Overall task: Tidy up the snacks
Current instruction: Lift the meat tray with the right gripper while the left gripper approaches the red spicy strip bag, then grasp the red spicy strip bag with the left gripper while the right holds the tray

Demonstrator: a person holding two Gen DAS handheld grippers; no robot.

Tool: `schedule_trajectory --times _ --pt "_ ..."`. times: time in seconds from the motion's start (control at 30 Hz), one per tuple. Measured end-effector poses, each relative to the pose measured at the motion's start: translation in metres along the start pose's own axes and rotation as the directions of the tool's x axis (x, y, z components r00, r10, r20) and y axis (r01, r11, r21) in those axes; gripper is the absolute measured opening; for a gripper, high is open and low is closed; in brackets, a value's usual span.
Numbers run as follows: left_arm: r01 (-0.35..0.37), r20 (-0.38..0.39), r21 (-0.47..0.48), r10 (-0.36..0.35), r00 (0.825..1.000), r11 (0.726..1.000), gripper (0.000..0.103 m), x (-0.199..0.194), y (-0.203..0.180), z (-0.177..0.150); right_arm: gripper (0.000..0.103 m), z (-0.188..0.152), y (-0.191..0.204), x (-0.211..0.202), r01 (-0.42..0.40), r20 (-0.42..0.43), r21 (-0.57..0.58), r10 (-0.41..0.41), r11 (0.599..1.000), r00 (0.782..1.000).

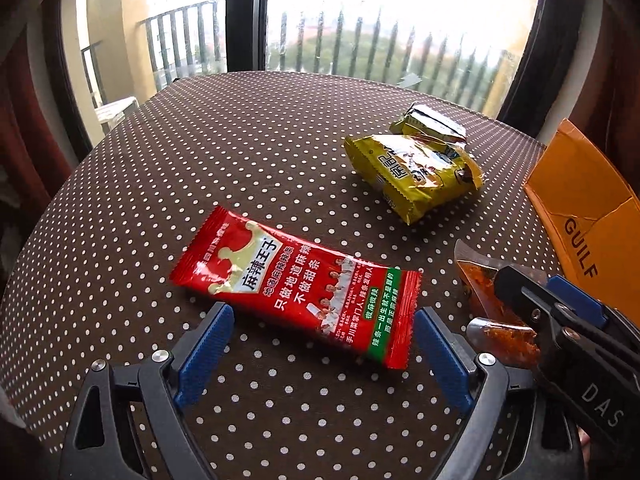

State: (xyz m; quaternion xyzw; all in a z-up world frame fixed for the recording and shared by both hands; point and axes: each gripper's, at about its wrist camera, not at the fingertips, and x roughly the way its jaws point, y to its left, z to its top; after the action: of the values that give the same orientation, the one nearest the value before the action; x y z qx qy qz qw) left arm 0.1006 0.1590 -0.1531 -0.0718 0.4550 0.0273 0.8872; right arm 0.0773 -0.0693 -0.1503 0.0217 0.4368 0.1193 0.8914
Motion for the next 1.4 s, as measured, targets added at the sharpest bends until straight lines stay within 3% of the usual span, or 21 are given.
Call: schedule_trajectory --times 0.4,0.6,0.73,0.97,1.3,1.4 --pt "0.077 -0.049 -0.016 -0.078 0.996 0.997 0.097 0.027 0.000 0.038 0.072 0.028 -0.012 0.010 0.003 0.005 0.046 -0.003 0.999 1.000" --pt "0.007 -0.041 0.014 -0.007 0.999 1.000 0.096 0.041 -0.003 0.053 0.072 0.043 -0.012 0.025 0.011 -0.011 0.044 -0.011 0.999 1.000" --pt "-0.055 -0.005 0.085 0.056 0.998 0.995 0.083 0.043 -0.015 0.051 0.072 0.041 -0.010 0.036 0.012 -0.051 0.032 -0.010 0.999 0.999" --pt "-0.017 0.008 0.120 0.016 1.000 0.993 0.060 0.034 -0.018 0.040 0.072 0.031 -0.006 0.035 -0.002 -0.057 0.020 0.004 1.000 0.998" --pt "-0.009 0.032 0.166 0.003 0.999 0.986 0.049 0.009 -0.030 0.000 0.073 0.009 -0.005 0.009 -0.028 -0.016 -0.021 0.028 0.999 0.999" --pt "-0.008 0.038 0.171 0.002 0.999 0.985 0.049 0.003 -0.032 -0.010 0.083 0.000 -0.005 0.003 -0.033 -0.010 -0.044 0.033 0.998 0.999"
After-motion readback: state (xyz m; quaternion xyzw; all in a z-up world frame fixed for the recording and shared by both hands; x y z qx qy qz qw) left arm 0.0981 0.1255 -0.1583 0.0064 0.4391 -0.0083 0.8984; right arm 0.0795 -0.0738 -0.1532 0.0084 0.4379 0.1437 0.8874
